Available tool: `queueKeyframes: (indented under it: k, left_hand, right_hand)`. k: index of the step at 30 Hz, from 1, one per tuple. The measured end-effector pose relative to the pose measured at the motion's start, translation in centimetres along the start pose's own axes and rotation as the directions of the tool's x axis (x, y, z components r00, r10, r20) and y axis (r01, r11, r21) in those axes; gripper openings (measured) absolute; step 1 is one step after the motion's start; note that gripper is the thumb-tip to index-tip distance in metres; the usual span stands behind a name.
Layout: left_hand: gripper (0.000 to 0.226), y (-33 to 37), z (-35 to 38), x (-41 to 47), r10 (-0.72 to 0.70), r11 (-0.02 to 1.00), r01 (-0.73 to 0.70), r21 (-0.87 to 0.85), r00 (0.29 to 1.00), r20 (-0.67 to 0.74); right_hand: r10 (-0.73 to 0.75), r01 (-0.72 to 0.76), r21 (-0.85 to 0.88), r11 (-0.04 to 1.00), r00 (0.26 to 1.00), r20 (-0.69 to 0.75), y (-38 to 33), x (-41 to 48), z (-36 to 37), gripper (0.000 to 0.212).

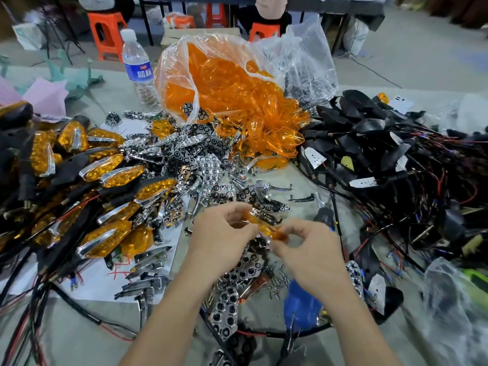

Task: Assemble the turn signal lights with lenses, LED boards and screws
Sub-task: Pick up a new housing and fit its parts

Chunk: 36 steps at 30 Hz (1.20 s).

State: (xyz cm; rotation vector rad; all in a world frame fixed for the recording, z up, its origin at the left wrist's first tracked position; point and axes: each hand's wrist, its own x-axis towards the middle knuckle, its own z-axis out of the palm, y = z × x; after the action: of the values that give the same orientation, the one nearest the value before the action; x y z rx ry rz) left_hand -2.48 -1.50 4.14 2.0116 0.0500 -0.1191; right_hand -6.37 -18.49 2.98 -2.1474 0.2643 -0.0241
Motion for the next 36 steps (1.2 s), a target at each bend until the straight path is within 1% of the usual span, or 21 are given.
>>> queueKeyframes:
  k: [2, 3, 4, 5, 7, 8, 10, 11, 13, 15, 16, 17, 20, 23, 24, 26, 28, 30, 32, 34, 36]
  left_hand:
    - [0.04, 0.1, 0.3, 0.1, 0.028, 0.986, -0.029, 0.167, 1.0, 0.01]
    - [0.04, 0.3, 0.5, 0.1, 0.04, 0.977, -0.042, 0.211, 0.999, 0.015]
    - [0.039, 0.4, 0.6, 0.2, 0.05, 0.972, -0.053, 0.227, 0.999, 0.022]
    - [0.037, 0.5, 0.8, 0.3, 0.058, 0.971, -0.063, 0.23, 0.998, 0.029]
    - [0.035, 0.8, 0.9, 0.5, 0.07, 0.969, -0.076, 0.235, 0.997, 0.034]
    - [0.034, 0.9, 0.9, 0.6, 0.075, 0.965, -0.082, 0.248, 0.996, 0.038]
    - [0.033, 1.2, 1.0, 0.9, 0.082, 0.954, -0.094, 0.285, 0.995, 0.053]
    - [0.033, 1.3, 1.0, 1.0, 0.083, 0.951, -0.097, 0.292, 0.995, 0.059]
    - [0.028, 1.6, 1.1, 1.1, 0.094, 0.954, -0.108, 0.278, 0.993, 0.065]
    - [0.025, 1.8, 1.2, 1.1, 0.105, 0.962, -0.118, 0.247, 0.992, 0.063]
    - [0.025, 1.9, 1.2, 1.0, 0.104, 0.963, -0.116, 0.242, 0.993, 0.062]
    - [0.024, 1.9, 1.3, 1.0, 0.101, 0.965, -0.113, 0.238, 0.993, 0.062]
    - [0.025, 2.2, 1.8, 1.1, 0.097, 0.966, -0.11, 0.235, 0.993, 0.069]
    - [0.026, 2.8, 2.6, 1.4, 0.096, 0.979, -0.116, 0.17, 0.988, 0.121]
    - [0.026, 3.1, 3.0, 1.5, 0.093, 0.988, -0.11, 0.112, 0.985, 0.144]
    - [0.025, 3.8, 4.0, 1.8, 0.059, 0.993, -0.036, -0.111, 0.976, 0.212]
    - [0.019, 4.9, 5.1, 1.6, -0.002, 0.911, 0.134, -0.39, 0.947, 0.321]
    - [0.031, 5.4, 5.7, 1.4, 0.012, 0.786, 0.237, -0.571, 0.917, 0.398]
    - [0.039, 5.3, 5.7, 1.4, 0.054, 0.719, 0.255, -0.647, 0.907, 0.418]
    - [0.045, 4.6, 5.2, 1.6, 0.093, 0.688, 0.254, -0.68, 0.898, 0.429]
    - [0.043, 3.6, 4.4, 2.0, 0.103, 0.668, 0.249, -0.701, 0.902, 0.419]
  right_hand:
    - [-0.112, 0.132, -0.357, 0.925, 0.991, 0.078, 0.1, 0.0, -0.8, 0.014]
    - [-0.11, 0.169, -0.42, 0.892, 0.981, 0.159, 0.0, 0.1, -1.4, 0.018]
    - [-0.072, 0.149, -0.38, 0.913, 0.975, 0.21, -0.2, 0.3, -2.3, 0.027]
    - [-0.03, 0.087, -0.263, 0.961, 0.976, 0.214, -0.5, 0.4, -3.3, 0.034]
    - [-0.007, 0.009, -0.075, 0.997, 0.999, 0.035, -0.6, 1.6, -5.5, 0.037]
    - [-0.034, 0.026, -0.093, 0.995, 0.996, -0.087, -0.3, 2.8, -6.5, 0.035]
    - [-0.066, -0.007, -0.282, 0.959, 0.966, -0.249, 0.9, 5.9, -8.2, 0.032]
    - [-0.065, -0.06, -0.419, 0.906, 0.958, -0.279, 1.5, 7.5, -8.9, 0.036]
    - [-0.055, -0.119, -0.655, 0.747, 0.97, -0.239, 2.8, 10.1, -9.8, 0.047]
    - [-0.057, -0.104, -0.805, 0.584, 0.984, -0.168, 4.1, 11.2, -10.0, 0.055]
    - [-0.07, -0.086, -0.837, 0.541, 0.987, -0.146, 4.4, 11.5, -10.2, 0.057]
    - [-0.087, -0.073, -0.841, 0.536, 0.986, -0.141, 4.5, 11.6, -10.5, 0.059]
    - [-0.16, -0.018, -0.789, 0.615, 0.976, -0.147, 4.0, 11.4, -10.9, 0.059]
    - [-0.242, 0.095, -0.732, 0.674, 0.965, -0.097, 2.1, 9.2, -10.0, 0.052]
    - [-0.267, 0.135, -0.711, 0.69, 0.961, -0.076, 1.3, 8.2, -9.6, 0.047]
    - [-0.343, 0.222, -0.683, 0.696, 0.938, -0.045, -0.6, 6.0, -8.3, 0.042]
    - [-0.451, 0.328, -0.66, 0.676, 0.893, -0.018, -2.3, 3.9, -6.6, 0.043]
    - [-0.484, 0.394, -0.64, 0.66, 0.874, 0.039, -3.3, 2.5, -4.8, 0.049]
    - [-0.472, 0.407, -0.57, 0.714, 0.881, 0.038, -3.4, 2.1, -3.7, 0.054]
    - [-0.461, 0.39, -0.427, 0.816, 0.884, -0.073, -3.4, 2.1, -3.5, 0.045]
    - [-0.463, 0.385, -0.363, 0.848, 0.872, -0.158, -3.5, 1.8, -3.1, 0.048]
